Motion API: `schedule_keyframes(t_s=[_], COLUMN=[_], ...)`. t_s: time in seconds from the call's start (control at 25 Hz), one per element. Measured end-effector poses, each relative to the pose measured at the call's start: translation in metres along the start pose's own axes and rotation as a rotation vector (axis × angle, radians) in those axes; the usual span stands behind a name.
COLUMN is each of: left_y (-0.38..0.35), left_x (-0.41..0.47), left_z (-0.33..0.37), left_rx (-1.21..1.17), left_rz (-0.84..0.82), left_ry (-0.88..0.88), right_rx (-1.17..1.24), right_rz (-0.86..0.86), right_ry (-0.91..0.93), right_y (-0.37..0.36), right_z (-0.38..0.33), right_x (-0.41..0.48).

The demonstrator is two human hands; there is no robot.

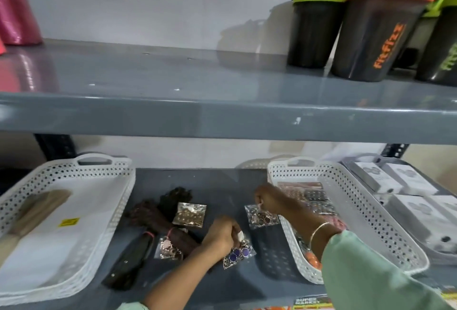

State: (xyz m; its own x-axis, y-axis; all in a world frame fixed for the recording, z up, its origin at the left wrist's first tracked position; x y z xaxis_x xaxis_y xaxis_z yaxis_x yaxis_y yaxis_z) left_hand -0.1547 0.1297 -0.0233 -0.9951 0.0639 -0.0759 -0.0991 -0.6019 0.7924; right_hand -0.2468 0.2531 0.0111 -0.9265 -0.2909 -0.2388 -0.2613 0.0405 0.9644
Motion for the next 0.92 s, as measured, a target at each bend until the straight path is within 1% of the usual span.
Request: schedule_keyframes(t_s=[0.08,0.16,0.24,0.36,0.44,0.52,0.6,0.68,0.76,0.84,0.92], left_y=[-0.012,-0.017,-0.013,0.006,0.029,0.057,0.085,0.099,0.096,0.083,0.071], left_x=[0.002,0.001,-0.005,-0.019,-0.033,-0.049,-0.065,-0.079,-0.087,-0.089,-0.087], left_z=[-0.004,-0.006,-0.008,-0.007,-0.014,-0.033,-0.059,-0.083,-0.095,-0.095,-0.09], left_rx=[0.039,-0.02,-0.033,-0.015,-0.081,-0.158,-0.112,-0.041,0.019,0.077,0.095], left_rz=[-0.035,-0.046,-0.044,0.082,0.204,0.359,0.441,0.419,0.342,0.28,0.262], left_ry=[0.004,0.043,0.043,-0.012,-0.003,0.055,0.15,0.272,0.354,0.408,0.455], right_rx=[-0.023,-0.065,-0.117,-0.102,0.006,0.134,0.205,0.267,0.313,0.265,0.225], right_rz=[0.054,0.12,0.146,0.139,0.147,0.166,0.173,0.137,0.08,0.036,0.038], right_ry=[0.0,0.034,0.044,-0.017,-0.009,0.064,0.176,0.244,0.207,0.185,0.16], right_y=[-0.004,-0.01,-0.015,-0.013,-0.003,0.007,0.013,0.012,-0.003,-0.025,-0.038], right_z=[-0.001,-0.002,-0.003,-0.011,-0.026,-0.049,-0.081,-0.115,-0.138,-0.15,-0.152], right_x=[0.002,0.002,0.002,0.006,0.012,0.021,0.024,0.024,0.032,0.041,0.039])
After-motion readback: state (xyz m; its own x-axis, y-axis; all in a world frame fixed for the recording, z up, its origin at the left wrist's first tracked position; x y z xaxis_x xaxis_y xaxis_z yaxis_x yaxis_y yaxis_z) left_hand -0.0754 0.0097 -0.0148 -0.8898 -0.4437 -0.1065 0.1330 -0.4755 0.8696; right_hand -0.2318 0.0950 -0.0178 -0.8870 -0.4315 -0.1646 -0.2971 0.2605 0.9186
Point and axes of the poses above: each hand's wrist, its own x-axis towards the middle knuckle, its own y-axis out of the back of the hand, z = x × y, the point moved 5 cm from there along x, towards the middle knuckle, and after that the axes turned 8 degrees about -y, right-handed, at the moved point
